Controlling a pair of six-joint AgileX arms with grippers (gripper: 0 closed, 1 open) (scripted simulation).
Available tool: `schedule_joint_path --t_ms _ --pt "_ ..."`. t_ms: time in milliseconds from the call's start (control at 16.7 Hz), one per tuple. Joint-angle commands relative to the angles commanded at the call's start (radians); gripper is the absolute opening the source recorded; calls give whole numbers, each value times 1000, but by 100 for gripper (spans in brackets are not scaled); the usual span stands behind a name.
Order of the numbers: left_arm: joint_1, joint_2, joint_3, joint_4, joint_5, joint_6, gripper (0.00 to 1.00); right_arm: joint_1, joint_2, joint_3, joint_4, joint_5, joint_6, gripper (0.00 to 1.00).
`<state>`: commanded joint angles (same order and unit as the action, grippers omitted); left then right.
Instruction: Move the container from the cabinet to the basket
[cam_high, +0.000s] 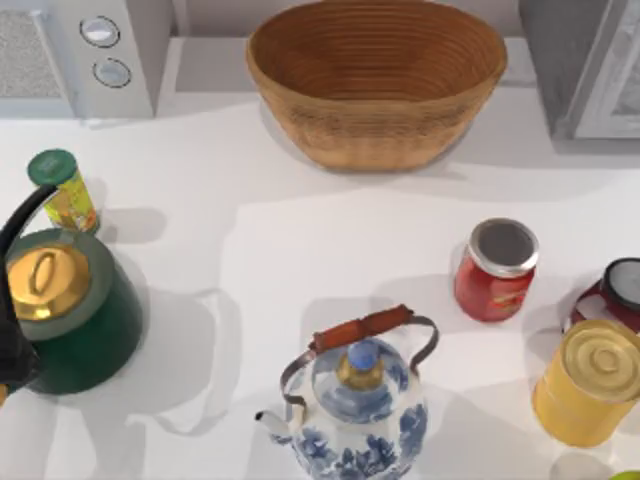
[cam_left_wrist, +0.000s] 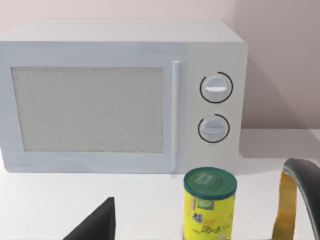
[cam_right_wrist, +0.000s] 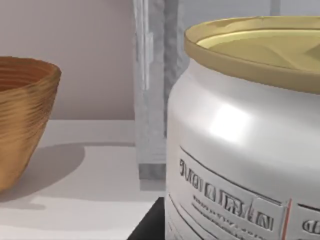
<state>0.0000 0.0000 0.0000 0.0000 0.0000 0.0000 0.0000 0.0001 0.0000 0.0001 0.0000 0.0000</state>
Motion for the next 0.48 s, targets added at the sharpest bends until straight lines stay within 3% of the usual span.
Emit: schedule_joint_path --t_ms 480 --pt "0 0 0 0 0 0 100 34 112 77 28 44 2 0"
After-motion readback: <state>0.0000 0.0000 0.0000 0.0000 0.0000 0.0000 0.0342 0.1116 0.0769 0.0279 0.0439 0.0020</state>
